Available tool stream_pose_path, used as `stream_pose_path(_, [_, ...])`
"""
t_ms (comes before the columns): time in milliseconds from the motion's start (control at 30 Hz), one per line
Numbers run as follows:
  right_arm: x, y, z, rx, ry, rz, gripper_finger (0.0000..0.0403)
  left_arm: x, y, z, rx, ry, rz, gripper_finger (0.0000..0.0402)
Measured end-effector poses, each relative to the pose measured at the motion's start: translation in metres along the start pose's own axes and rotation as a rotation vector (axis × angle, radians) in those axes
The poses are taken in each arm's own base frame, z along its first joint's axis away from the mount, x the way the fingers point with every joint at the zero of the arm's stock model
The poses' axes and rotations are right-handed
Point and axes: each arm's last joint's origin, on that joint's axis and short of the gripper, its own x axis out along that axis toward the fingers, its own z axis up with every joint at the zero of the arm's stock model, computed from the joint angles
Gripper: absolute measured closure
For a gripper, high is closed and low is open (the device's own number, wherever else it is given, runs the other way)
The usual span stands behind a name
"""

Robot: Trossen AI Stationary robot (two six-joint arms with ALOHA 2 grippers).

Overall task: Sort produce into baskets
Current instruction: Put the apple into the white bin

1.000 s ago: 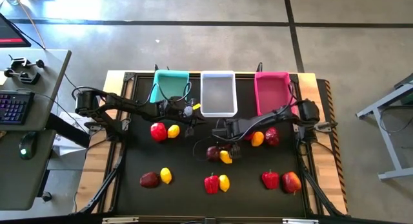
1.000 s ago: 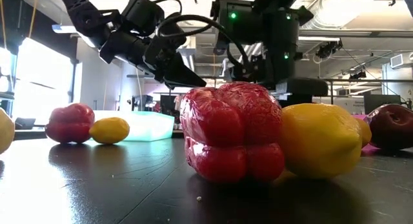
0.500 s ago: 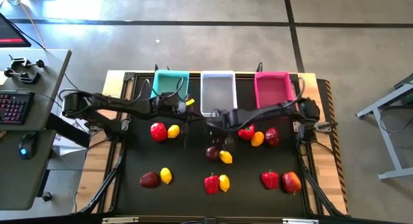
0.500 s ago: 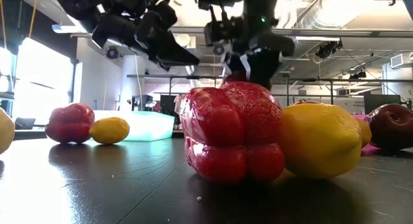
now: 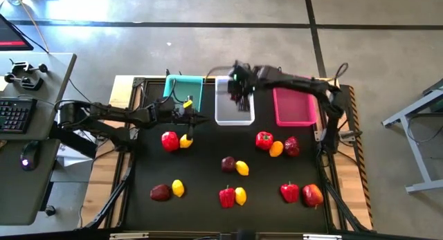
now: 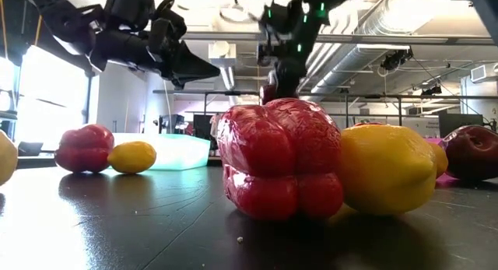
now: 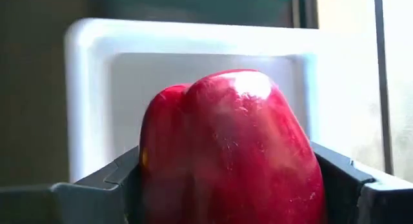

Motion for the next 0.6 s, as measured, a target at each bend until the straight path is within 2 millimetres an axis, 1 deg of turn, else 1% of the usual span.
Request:
stream_pose_path(100, [0.024,-0.034,-0.019,0.046,0.032,-0.003,0.0119,-0.002,0.007,0.0,0.021,-0.005,-0.005,0.0401])
stream_pose_path(200, [0.048,-0.057,-0.038,0.108,0.069,0.036,0.0119,-0.003,0.014,0.001,0.02,-0.017,0.012,0.0402])
stream_pose_path(267, [0.06,-0.066,-0.047,0.128,0.079,0.06,0.0119,-0.004,0.017,0.002,0.009,-0.024,0.019,0.0401])
stream_pose_path(400, [0.072,-0.081,-0.055,0.151,0.042,0.054,0.0119,-0.004,0.018,0.001,-0.008,-0.022,0.022,0.0401])
stream_pose_path(500, [0.082,-0.086,-0.059,0.159,0.019,0.068,0.0119,-0.004,0.017,0.001,-0.009,-0.022,0.018,0.0401])
stream_pose_path(600, [0.085,-0.089,-0.058,0.156,-0.007,0.052,0.0119,-0.004,0.016,0.001,-0.008,-0.022,0.018,0.0401])
